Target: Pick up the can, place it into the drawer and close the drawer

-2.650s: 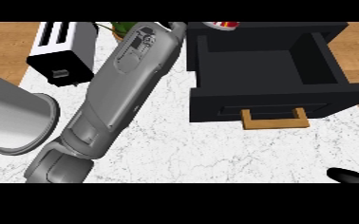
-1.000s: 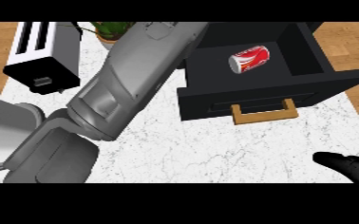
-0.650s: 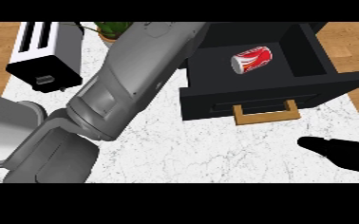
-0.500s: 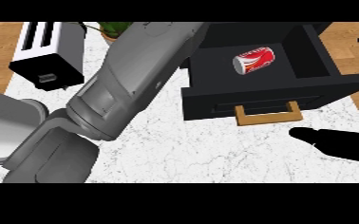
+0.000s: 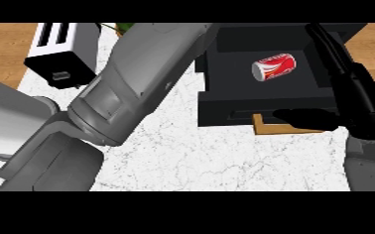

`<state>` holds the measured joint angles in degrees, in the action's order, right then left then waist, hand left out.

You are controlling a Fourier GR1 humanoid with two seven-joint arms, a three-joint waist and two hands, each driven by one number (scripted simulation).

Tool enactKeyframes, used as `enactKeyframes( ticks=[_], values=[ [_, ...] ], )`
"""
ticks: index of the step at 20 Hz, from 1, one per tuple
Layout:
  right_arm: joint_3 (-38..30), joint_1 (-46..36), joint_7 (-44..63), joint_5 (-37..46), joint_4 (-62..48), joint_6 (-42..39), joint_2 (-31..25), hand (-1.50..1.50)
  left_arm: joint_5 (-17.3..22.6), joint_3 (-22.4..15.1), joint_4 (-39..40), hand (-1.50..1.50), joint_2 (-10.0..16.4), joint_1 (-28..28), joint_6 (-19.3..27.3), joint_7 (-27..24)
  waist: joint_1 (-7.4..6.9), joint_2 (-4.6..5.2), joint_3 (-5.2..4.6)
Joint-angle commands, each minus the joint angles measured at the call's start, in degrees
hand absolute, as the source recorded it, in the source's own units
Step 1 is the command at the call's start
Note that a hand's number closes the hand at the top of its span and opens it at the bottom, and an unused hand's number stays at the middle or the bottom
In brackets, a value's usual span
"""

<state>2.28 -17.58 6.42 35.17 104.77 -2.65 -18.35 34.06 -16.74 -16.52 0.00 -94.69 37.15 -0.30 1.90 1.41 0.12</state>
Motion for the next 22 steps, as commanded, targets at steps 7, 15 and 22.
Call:
enactKeyframes(
  ticks=[7, 15, 22],
  values=[
    [6.50, -8.47, -5.30, 16.11, -23.20, 9.55, 2.83, -1.50, -0.44, 1.47, -0.18, -1.50, 2.22, 1.20, -3.50, 0.94, -2.20, -0.81, -0.08],
    [3.09, -18.70, -11.60, 20.20, -47.15, 21.33, 6.19, -1.50, -1.93, 1.56, -3.97, -1.50, 5.80, 2.89, -3.48, 3.23, -3.78, -1.01, -0.06],
    [-1.17, -26.22, -10.95, 24.56, -60.86, 34.28, 7.06, -1.50, -3.76, 0.01, -9.32, -1.50, 9.03, 8.22, -4.57, 5.36, -5.34, -1.26, -0.08]
  ],
)
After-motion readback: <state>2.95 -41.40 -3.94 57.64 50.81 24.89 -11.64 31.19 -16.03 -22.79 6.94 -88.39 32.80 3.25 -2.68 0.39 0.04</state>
